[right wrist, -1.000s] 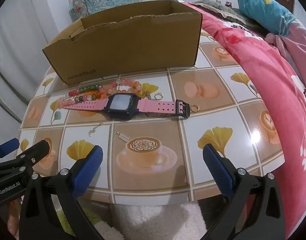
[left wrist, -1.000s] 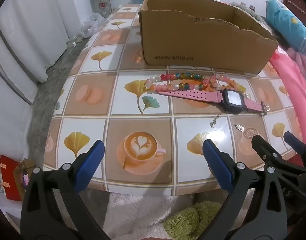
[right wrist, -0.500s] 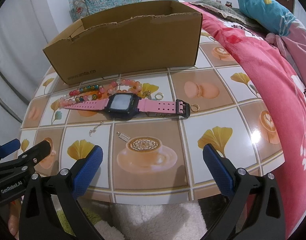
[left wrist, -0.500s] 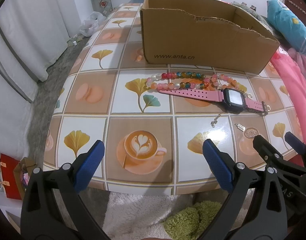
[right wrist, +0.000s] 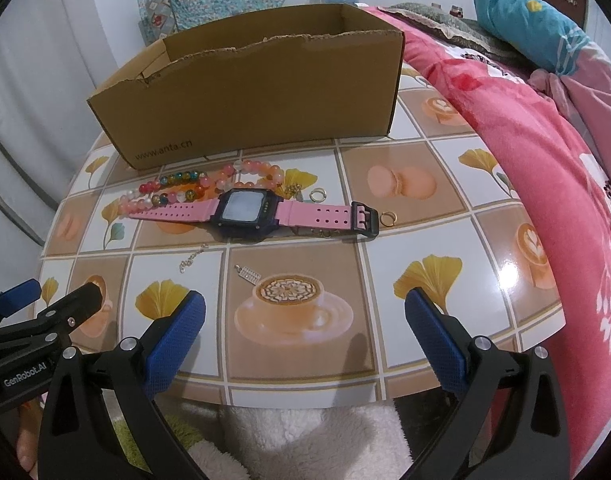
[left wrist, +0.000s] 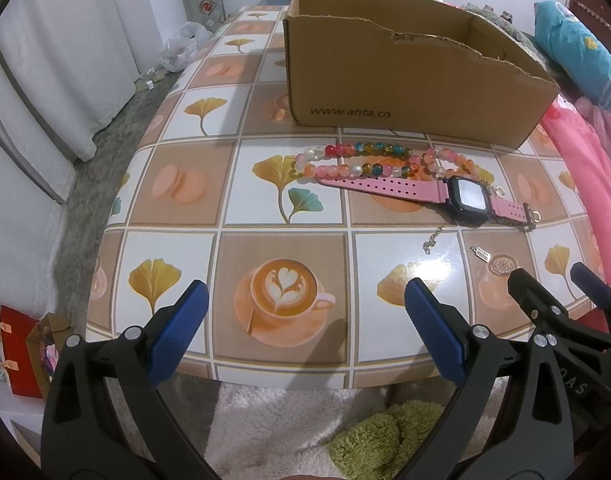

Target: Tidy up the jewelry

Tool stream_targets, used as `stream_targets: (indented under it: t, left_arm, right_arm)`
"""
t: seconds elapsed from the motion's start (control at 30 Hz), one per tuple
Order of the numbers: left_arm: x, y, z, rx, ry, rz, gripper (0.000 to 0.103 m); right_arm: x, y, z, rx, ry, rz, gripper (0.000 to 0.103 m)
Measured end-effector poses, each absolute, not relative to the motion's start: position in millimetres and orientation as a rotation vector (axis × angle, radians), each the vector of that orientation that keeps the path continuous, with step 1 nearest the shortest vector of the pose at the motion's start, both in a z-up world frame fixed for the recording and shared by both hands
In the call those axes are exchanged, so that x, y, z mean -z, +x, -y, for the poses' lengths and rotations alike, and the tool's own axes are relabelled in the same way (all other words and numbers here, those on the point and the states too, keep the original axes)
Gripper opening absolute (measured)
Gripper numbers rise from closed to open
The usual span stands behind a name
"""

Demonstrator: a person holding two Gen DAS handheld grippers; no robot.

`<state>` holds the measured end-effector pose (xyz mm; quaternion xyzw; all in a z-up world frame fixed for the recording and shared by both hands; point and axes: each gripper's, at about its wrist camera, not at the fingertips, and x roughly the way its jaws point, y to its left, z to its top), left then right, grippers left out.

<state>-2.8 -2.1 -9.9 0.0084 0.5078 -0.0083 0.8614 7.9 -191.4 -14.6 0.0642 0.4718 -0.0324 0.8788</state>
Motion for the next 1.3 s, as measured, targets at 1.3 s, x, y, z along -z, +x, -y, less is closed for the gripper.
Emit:
stream_targets:
  t: [1.3]
  left_arm:
    - [26, 26, -9, 0.0, 0.043, -1.101, 0.095]
  right_arm:
    - [6, 29, 198, 0.076, 0.147, -0.953, 0.098]
